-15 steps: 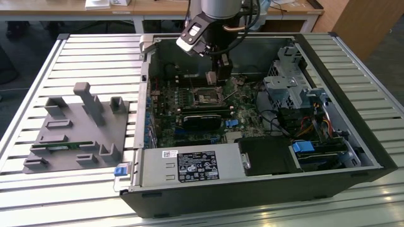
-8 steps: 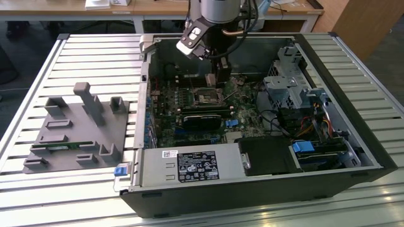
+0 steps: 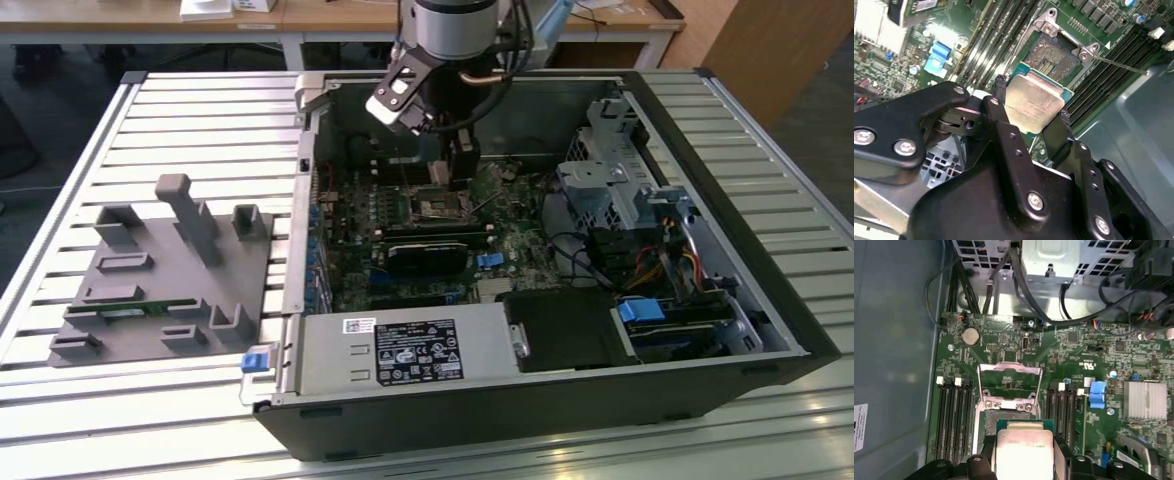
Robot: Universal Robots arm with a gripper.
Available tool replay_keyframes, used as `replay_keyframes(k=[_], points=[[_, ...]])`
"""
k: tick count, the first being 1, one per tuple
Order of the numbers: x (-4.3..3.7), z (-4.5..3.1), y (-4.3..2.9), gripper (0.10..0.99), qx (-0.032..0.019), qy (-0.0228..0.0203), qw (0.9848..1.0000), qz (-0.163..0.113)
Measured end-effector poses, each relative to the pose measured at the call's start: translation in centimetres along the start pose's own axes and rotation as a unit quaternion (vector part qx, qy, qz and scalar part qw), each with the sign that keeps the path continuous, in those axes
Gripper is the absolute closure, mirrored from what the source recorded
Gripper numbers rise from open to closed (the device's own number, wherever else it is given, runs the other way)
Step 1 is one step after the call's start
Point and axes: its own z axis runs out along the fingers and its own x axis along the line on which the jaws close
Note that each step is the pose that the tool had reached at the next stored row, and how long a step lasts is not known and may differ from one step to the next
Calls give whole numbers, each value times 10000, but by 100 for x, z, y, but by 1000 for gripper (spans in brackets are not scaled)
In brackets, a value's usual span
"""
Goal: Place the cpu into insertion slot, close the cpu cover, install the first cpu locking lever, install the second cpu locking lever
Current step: 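Place the cpu into insertion slot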
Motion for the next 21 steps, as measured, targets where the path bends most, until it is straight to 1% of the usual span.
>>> replay_keyframes(k=[4,7,8,10,13,21], points=[[7,68,-7,545,0,-5,10000,-1],[24,121,-12,545,1,-6,10000,-1],[40,151,-14,545,1,-8,10000,-1],[62,159,-29,545,2,-26,10000,-3],[75,186,-58,545,1,-27,10000,-2],[97,325,-80,545,1,-27,10000,-2]])
